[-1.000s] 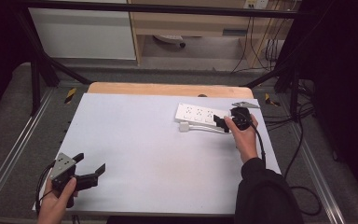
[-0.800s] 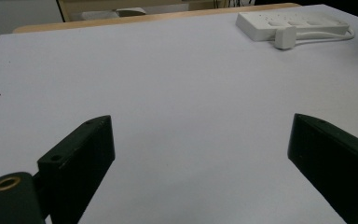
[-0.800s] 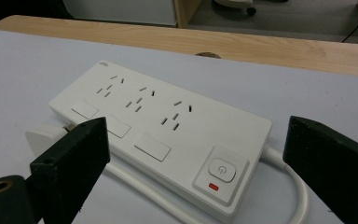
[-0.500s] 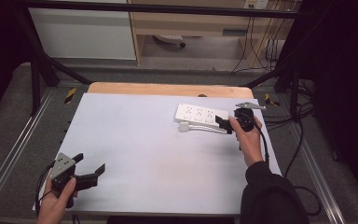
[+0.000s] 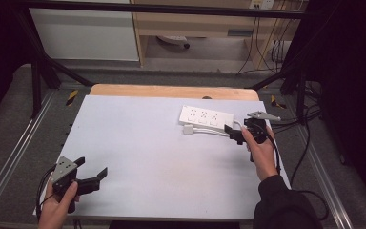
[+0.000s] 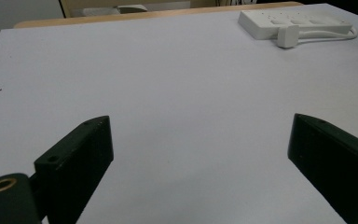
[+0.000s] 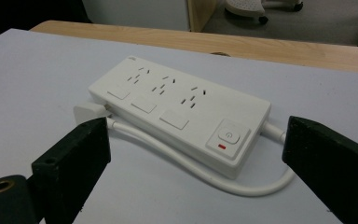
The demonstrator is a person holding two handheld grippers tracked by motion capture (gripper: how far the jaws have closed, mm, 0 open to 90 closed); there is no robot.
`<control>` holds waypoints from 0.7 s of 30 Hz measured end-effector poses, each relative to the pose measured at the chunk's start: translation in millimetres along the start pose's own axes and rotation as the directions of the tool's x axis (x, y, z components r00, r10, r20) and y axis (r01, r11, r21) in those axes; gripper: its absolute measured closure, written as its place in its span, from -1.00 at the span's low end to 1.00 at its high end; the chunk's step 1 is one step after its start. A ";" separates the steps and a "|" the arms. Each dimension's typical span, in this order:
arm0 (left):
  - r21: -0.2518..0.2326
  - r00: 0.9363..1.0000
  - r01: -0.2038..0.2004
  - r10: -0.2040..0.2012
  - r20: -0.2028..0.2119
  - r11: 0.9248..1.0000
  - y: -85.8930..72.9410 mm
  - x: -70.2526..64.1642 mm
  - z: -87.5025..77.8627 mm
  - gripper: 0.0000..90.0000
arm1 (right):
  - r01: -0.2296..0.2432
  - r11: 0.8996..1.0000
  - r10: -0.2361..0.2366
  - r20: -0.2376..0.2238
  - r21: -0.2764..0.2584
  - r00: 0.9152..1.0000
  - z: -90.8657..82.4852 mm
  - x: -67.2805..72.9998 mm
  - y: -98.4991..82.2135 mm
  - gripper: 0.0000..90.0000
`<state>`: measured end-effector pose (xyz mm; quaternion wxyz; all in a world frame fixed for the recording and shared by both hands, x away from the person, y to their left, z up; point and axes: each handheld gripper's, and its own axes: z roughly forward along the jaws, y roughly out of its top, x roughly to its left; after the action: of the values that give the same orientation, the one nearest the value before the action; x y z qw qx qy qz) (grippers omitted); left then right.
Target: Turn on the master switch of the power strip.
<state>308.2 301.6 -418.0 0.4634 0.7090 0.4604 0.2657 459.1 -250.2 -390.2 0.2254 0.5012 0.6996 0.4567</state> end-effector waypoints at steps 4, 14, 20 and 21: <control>-0.001 1.000 0.001 -0.001 -0.001 1.000 -0.2 0.1 -0.2 -0.85 | 0.009 1.000 -0.009 -0.001 -0.005 1.000 -10.0 0.8 -6.4 -0.83; 0.000 1.000 0.003 -0.003 -0.002 1.000 -0.5 0.1 -0.6 -0.85 | 0.052 0.998 -0.053 -0.015 -0.040 0.999 -31.0 8.2 -24.8 -0.84; 0.000 1.000 0.005 -0.005 -0.001 1.000 -0.6 0.2 -0.8 -0.85 | 0.078 0.995 -0.080 -0.031 -0.059 0.996 -39.6 15.2 -38.0 -0.85; -0.001 1.000 0.007 -0.007 -0.002 1.000 -0.7 0.2 -0.9 -0.85 | 0.083 0.995 -0.085 -0.034 -0.062 0.996 -41.0 16.3 -40.1 -0.86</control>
<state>307.4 302.3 -418.2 0.4642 0.7071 0.4630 0.2649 401.1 -255.6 -402.8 0.2466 0.4558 0.7099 0.4770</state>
